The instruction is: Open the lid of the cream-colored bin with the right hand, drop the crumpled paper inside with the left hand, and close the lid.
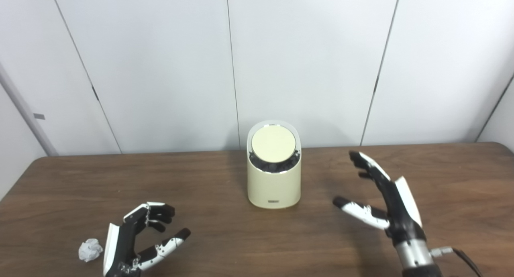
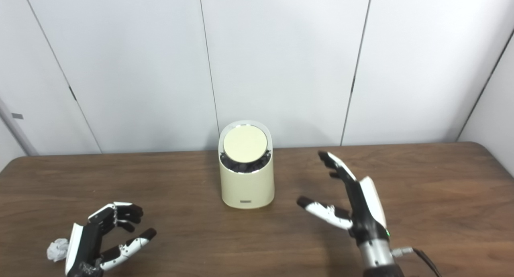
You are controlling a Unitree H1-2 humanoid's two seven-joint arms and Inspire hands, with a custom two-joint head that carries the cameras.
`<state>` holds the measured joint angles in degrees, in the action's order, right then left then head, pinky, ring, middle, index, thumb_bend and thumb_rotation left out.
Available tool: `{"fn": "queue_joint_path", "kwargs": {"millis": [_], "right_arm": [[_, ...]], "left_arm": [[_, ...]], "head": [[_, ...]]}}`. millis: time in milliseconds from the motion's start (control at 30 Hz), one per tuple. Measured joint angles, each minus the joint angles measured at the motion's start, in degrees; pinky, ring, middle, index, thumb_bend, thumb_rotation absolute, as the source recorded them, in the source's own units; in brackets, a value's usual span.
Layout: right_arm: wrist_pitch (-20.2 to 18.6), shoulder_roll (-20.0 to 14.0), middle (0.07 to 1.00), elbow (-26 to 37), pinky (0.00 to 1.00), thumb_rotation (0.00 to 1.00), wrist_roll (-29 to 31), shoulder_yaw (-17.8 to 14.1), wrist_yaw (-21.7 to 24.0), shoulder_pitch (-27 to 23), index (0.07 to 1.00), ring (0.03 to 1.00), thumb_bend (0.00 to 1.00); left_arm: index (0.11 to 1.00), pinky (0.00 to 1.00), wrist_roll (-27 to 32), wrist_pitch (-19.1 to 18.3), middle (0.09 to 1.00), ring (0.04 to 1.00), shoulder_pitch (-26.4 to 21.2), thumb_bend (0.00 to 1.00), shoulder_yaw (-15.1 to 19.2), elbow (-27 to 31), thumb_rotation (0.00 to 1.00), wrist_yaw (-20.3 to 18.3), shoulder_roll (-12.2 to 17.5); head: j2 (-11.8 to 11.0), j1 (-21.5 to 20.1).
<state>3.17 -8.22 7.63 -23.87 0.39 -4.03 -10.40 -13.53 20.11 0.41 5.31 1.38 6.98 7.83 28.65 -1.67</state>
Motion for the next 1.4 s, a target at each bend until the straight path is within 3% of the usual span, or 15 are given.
{"fn": "queue_joint_path", "kwargs": {"millis": [167, 533, 767, 1100, 1400], "right_arm": [[-3.10, -0.18, 0.848, -0.32, 0.74, 0.67, -2.58, 0.81, 0.54, -5.24, 0.842, 0.833, 0.84], [-9.03, -0.28, 0.815, -1.60, 0.65, 0.61, -4.76, 2.66, 1.97, -13.41, 0.818, 0.777, 0.86], [-14.64, -0.13, 0.831, -3.21, 0.66, 0.55, -7.10, 5.10, 3.01, -16.69, 0.837, 0.787, 0.82], [-17.05, -0.19, 0.825, -7.37, 0.64, 0.53, -10.78, 8.18, 2.97, -19.44, 0.824, 0.780, 0.88], [-22.21, 0.27, 0.829, -10.50, 0.64, 0.55, -16.38, 10.88, 2.84, -22.90, 0.845, 0.784, 0.92]], "left_arm": [[0.551, 0.43, -0.05, 0.84, 0.562, 0.533, -0.27, 0.79, 0.01, -0.18, 0.16, 0.03, 0.01], [0.555, 0.44, -0.16, 0.90, 0.565, 0.536, -0.53, 0.79, 0.01, -0.48, 0.16, 0.11, 0.00], [0.554, 0.43, -0.29, 1.27, 0.562, 0.532, -1.53, 0.78, -0.12, -1.66, 0.13, 0.63, 0.00], [0.552, 0.44, -1.47, 2.66, 0.562, 0.534, -2.37, 0.80, -0.53, -2.72, 0.14, 1.92, 0.03], [0.552, 0.44, -1.91, 3.23, 0.564, 0.538, -2.94, 0.80, -0.83, -3.22, 0.14, 2.23, -0.03]], "head": [[-0.09, -0.18], [-0.53, -0.35], [-1.76, -0.18], [-2.55, 0.00], [-2.90, 0.44]]}}
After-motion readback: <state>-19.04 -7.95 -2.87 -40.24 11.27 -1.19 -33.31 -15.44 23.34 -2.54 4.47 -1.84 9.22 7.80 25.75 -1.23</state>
